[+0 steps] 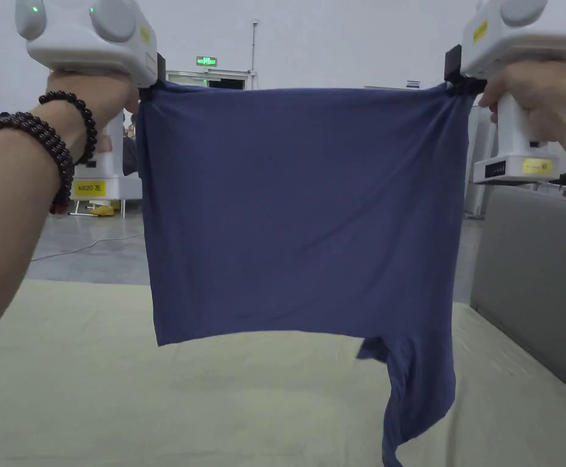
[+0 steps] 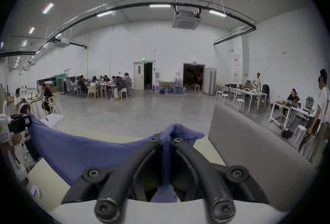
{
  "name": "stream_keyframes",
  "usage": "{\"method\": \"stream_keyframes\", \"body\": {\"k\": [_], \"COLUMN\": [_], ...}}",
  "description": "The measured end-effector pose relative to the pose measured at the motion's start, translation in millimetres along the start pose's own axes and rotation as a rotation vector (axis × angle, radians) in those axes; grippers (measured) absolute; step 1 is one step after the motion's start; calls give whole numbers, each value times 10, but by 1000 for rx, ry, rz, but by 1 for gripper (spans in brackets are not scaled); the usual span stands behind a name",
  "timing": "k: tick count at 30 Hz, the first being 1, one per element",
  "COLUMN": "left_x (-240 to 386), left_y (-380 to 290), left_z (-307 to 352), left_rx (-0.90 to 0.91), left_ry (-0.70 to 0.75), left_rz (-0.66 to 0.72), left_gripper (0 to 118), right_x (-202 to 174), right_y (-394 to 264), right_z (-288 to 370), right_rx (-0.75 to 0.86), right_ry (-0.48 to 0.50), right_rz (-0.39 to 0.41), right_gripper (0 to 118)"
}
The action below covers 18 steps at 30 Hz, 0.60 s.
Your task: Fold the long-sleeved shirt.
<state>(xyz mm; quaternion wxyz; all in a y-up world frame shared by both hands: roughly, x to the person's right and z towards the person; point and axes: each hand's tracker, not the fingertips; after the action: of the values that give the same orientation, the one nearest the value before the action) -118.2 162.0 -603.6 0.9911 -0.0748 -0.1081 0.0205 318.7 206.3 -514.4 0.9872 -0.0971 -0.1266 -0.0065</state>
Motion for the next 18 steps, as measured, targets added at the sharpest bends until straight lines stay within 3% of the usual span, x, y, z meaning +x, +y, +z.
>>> {"method": "stream_keyframes", "body": {"k": [10, 18], "left_x": [-4, -52], "left_y": [-1089, -1399], "left_z": [-432, -21], "left_rx": [-166, -181], "left_ry": [10, -35], "left_rz": [-26, -34], "left_gripper": [0, 0], "right_x": [122, 163], "right_y": [-1149, -1579], "right_z": [-502, -131], "right_rx": [-130, -137], "right_ry": [15, 27], "right_rz": [-2, -18], "right_gripper": [4, 4]}}
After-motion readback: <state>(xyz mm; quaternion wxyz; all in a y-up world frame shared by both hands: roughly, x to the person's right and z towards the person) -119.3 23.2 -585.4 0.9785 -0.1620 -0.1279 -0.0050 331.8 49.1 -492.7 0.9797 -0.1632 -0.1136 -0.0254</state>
